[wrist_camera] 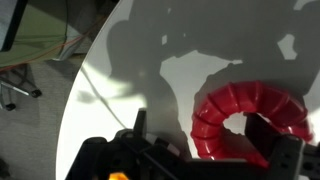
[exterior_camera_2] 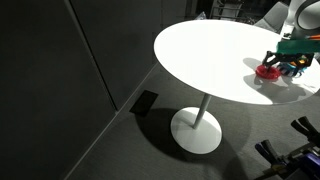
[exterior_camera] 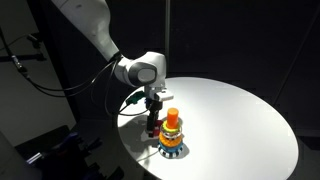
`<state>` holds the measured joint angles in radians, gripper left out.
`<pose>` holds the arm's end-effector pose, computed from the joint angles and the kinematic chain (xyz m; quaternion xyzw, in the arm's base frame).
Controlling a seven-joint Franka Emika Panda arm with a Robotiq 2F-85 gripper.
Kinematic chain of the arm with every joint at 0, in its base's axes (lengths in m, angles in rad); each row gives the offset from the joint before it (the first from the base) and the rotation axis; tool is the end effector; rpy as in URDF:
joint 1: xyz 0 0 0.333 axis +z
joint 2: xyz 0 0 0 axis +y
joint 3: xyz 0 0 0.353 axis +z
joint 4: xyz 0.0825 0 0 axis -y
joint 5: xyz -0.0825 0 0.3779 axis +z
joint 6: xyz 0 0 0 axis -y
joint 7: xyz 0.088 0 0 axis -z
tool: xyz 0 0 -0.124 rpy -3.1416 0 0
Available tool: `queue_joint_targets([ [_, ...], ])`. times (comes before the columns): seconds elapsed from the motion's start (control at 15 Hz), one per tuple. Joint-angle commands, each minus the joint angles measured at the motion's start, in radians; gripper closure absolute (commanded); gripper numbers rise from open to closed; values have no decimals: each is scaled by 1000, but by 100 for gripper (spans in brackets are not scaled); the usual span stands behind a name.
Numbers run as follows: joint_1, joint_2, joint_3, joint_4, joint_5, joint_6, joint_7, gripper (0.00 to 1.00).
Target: Place the stack on top of the red ring
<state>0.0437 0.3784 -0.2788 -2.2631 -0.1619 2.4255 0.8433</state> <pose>0.5065 -0.1270 0.2065 0.8833 -0.4468 -0.0691 0.1244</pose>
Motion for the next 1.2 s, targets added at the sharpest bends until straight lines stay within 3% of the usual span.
queue_joint_targets([
  [0.0,4,-67,-2,6,-28,-97,41,0],
  [1.13,-97,-279,8,-13,-258,-115,262,0],
])
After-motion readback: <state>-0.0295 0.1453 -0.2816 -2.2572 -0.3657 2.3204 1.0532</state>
